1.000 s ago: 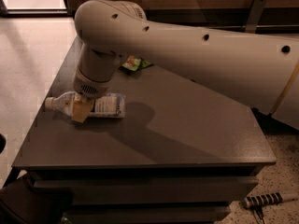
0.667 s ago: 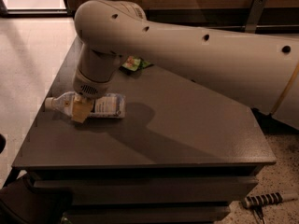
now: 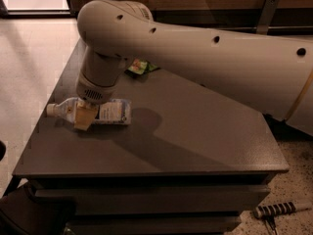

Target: Knock blue plastic bottle over

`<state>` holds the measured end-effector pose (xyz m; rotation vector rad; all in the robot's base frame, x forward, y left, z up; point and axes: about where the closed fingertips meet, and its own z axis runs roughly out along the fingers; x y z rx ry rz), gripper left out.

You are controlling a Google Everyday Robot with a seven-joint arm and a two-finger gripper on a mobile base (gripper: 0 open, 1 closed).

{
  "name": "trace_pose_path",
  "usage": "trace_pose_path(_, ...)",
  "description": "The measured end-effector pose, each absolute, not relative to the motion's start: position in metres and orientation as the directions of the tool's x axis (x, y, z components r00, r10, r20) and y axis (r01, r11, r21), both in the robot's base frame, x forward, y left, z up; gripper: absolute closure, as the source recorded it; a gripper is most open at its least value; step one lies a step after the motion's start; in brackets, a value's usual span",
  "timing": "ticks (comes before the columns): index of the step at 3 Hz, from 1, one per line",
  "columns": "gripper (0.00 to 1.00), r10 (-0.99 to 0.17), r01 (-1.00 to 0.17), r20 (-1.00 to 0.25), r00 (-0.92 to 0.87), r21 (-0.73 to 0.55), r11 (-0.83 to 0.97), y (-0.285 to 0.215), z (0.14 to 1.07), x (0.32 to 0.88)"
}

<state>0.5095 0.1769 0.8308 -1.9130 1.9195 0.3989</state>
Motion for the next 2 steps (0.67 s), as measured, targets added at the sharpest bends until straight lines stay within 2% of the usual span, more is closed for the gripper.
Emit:
trace_pose_path(1,0.07,-0.883,-0.997,-0.469,0.019,-0.079,0.021,0.1773,0.8312,0.5086)
trace_pose_path(2,0.0,-0.883,-0.997,-0.469,0.02,-0.08,0.019,0.1777,0.8315,0.5079)
